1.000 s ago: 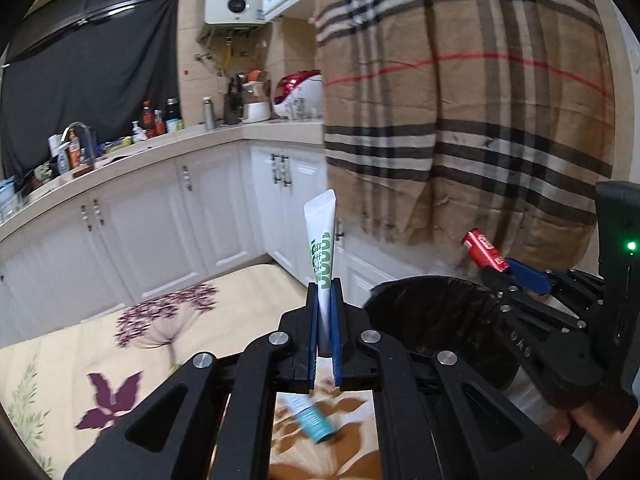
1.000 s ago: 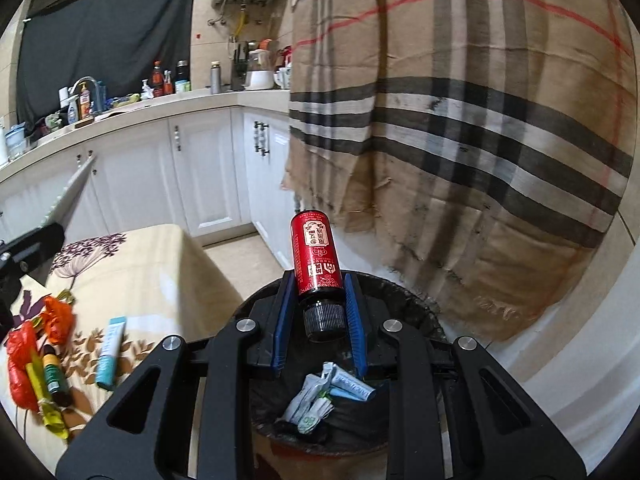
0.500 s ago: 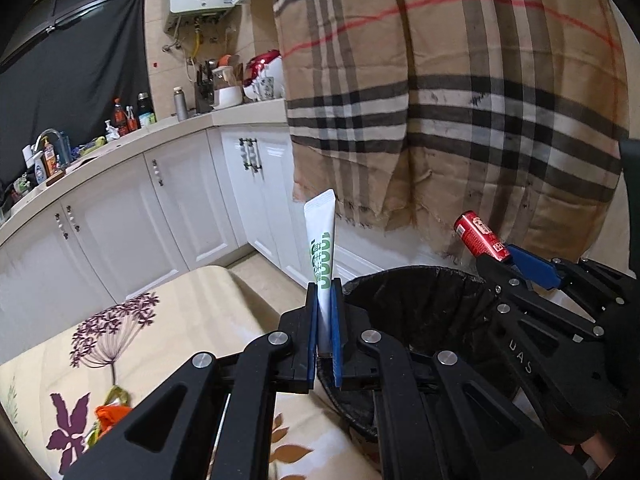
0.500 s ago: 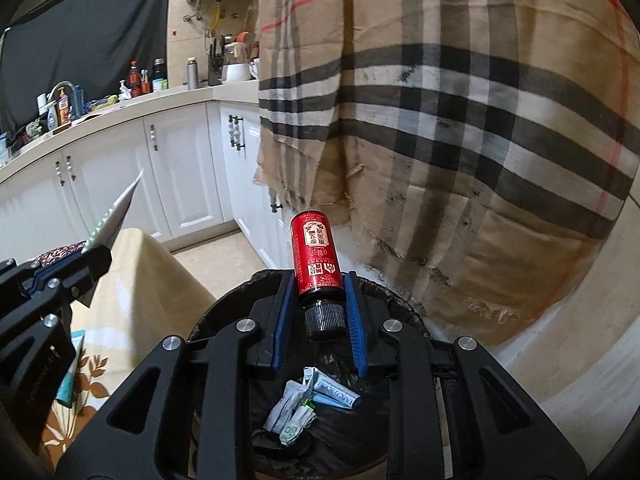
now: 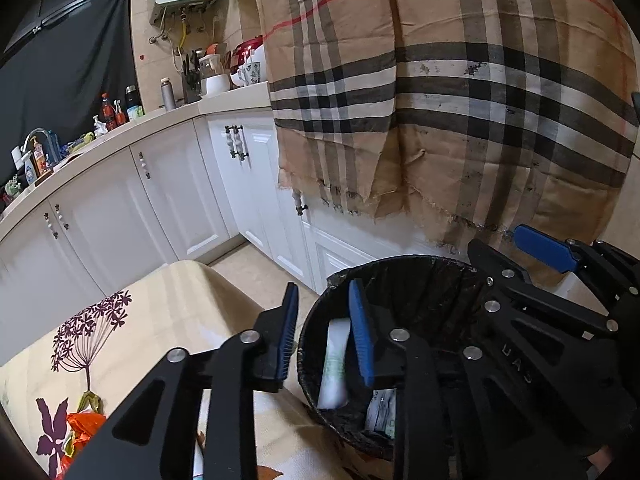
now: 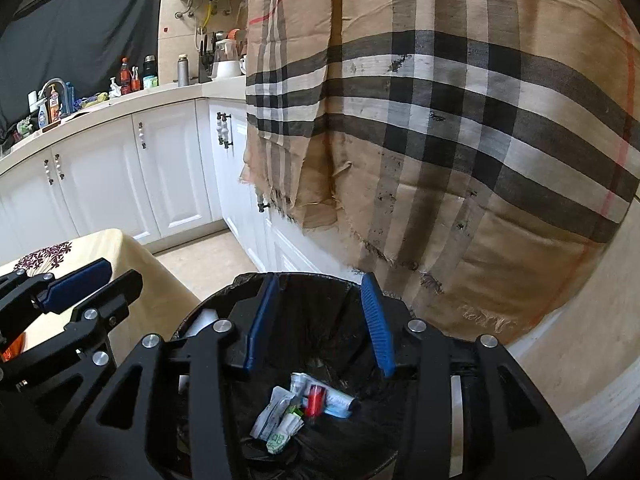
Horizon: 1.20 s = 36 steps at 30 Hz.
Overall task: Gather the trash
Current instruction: 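Carry both items to the black bin and open both grippers over it, then move back over the table and grasp the blue toothpaste tube with the right gripper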
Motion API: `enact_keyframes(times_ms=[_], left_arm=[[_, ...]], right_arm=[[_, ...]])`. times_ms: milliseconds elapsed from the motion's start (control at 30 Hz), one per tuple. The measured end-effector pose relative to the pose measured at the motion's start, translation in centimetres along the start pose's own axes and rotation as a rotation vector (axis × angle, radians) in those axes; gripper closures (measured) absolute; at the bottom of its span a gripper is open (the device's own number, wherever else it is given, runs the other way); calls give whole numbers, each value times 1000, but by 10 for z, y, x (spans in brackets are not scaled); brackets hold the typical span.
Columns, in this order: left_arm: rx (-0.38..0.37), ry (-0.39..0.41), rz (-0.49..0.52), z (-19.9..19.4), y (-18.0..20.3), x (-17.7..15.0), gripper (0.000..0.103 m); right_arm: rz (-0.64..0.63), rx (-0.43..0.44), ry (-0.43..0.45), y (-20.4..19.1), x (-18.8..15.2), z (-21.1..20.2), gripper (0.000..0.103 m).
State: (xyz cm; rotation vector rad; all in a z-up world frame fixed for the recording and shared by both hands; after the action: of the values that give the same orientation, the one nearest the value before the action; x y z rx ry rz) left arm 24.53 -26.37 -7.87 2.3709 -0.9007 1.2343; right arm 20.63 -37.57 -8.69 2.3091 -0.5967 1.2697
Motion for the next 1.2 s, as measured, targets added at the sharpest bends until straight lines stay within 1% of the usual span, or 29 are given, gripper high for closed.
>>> enact_keyframes(times_ms=[100, 167, 400, 500, 567, 700, 767, 933, 1100, 1200], left_arm=[[8, 7, -10, -6, -4, 1, 71], [11, 11, -22, -11, -8, 1, 66], [64, 19, -51, -43, -34, -9, 64], [94, 19, -78, -62, -51, -19, 62], [124, 23, -101, -78, -64, -27, 59], [188, 28, -162, -113, -96, -47, 57], [220, 30, -195, -128, -111, -57, 53], [315, 20, -277, -167, -152, -90, 51], [389, -14, -339, -195, -186, -125, 49], [423, -30, -366, -205, -198, -141, 47]], right_arm=[[-2, 4, -2, -1, -1, -2, 61], [-3, 9, -1, -3, -1, -6, 61], [-13, 57, 6, -17, -2, -27, 61], [-19, 100, 1, -31, -6, -40, 61], [-26, 127, -4, -40, -9, -49, 61], [-53, 193, -14, -67, -18, -69, 61], [-72, 222, -22, -80, -22, -76, 61], [-116, 293, -49, -116, -35, -91, 61], [-181, 356, -83, -154, -47, -103, 62], [-223, 392, -133, -174, -58, -102, 62]])
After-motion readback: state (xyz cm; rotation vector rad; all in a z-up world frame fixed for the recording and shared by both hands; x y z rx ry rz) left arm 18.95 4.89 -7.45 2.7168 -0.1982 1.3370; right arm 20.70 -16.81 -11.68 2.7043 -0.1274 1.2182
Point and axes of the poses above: each gripper's, at about its wrist camera, not at the fingertips, and z roughly the way its jaws point, y to its right, x to its top, the point moved 7 cm from there along z, roughly the way its jaws point, and after that the axes turned 10 degrees about -x, right-handed, at the moved point
